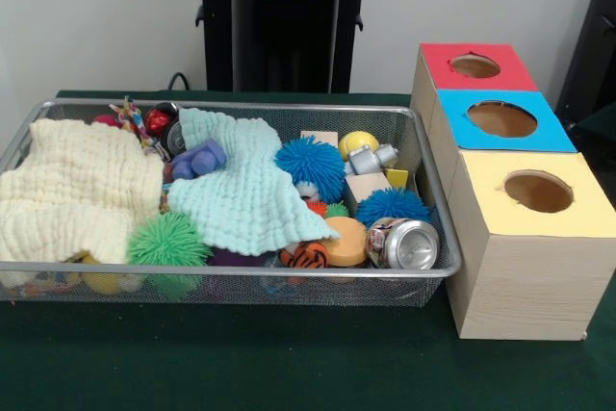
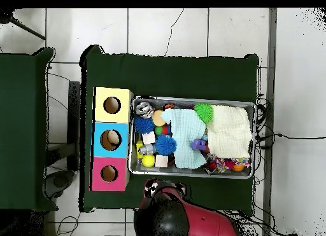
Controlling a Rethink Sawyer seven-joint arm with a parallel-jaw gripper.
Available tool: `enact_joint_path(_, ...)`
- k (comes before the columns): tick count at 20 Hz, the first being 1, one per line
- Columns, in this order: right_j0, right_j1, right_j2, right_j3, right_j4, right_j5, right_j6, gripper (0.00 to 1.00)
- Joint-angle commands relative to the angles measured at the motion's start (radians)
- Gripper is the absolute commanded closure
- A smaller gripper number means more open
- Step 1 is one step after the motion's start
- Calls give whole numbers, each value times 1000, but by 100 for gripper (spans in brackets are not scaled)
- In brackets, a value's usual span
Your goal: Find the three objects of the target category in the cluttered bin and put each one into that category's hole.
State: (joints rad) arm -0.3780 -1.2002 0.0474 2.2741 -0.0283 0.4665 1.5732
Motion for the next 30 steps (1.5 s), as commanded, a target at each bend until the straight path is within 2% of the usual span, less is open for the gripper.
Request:
enact_joint_path(1,-66,34,116,66,-71,-56,-67,0)
enact_joint_path(14,-184,59,179,107,-165,-124,-64,0)
enact_joint_path(30,-265,136,223,100,-282,-189,-4,0)
